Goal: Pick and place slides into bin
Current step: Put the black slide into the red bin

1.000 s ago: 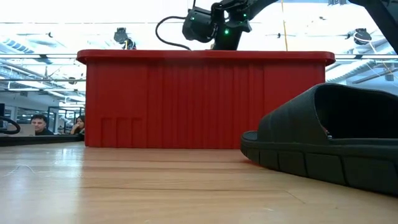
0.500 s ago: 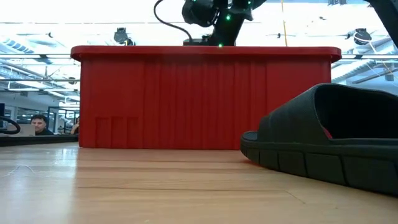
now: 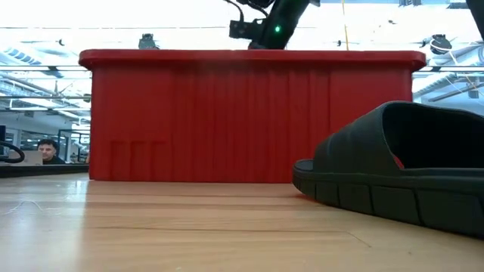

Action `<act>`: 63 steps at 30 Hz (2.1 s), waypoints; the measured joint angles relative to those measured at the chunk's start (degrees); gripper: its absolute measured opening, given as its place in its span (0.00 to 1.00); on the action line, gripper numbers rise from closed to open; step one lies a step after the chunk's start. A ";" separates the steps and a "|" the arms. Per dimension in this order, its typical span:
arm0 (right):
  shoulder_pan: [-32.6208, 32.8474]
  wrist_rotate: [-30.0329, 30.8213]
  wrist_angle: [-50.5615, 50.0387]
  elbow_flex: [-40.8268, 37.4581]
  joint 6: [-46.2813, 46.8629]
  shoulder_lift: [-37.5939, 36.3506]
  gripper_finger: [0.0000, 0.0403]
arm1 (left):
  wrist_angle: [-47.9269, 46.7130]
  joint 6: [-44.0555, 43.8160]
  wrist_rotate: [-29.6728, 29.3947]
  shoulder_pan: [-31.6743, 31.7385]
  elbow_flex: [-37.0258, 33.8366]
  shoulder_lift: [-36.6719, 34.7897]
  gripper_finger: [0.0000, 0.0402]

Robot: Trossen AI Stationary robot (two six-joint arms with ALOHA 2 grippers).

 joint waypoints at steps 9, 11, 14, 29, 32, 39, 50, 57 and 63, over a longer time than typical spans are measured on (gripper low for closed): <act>0.07 -1.59 0.60 -0.01 -7.37 -2.81 0.60 | 0.01 -0.22 0.00 0.00 0.00 0.00 0.33; -0.06 -1.51 0.56 -0.04 -10.61 -2.70 0.60 | 0.00 -0.32 0.03 0.01 0.00 0.00 0.33; -0.38 -2.91 1.57 -0.04 -14.37 -2.61 0.60 | 0.00 -2.07 0.55 0.18 0.00 0.00 0.33; -1.90 -11.18 6.14 -0.07 -10.44 -12.67 0.60 | 3.25 -6.16 19.83 17.90 -0.10 1.52 0.33; -1.94 -11.11 5.14 -0.07 -10.49 -15.29 0.60 | 6.69 -3.92 26.52 22.60 -1.44 2.57 0.33; -1.85 -11.14 2.81 0.00 -9.40 -21.89 0.60 | 21.03 -0.87 37.64 28.85 -13.45 5.66 0.33; -1.85 -11.17 -1.20 0.00 -8.50 -28.63 0.60 | 40.29 0.35 46.38 33.14 -27.93 13.65 0.33; -1.85 -11.18 -2.23 -0.02 -6.40 -28.71 0.60 | 43.87 -0.67 46.19 35.38 -29.14 19.15 0.33; -1.85 -11.18 -2.50 -0.02 -6.38 -28.38 0.60 | 43.80 -2.96 46.18 37.15 -29.14 22.42 0.33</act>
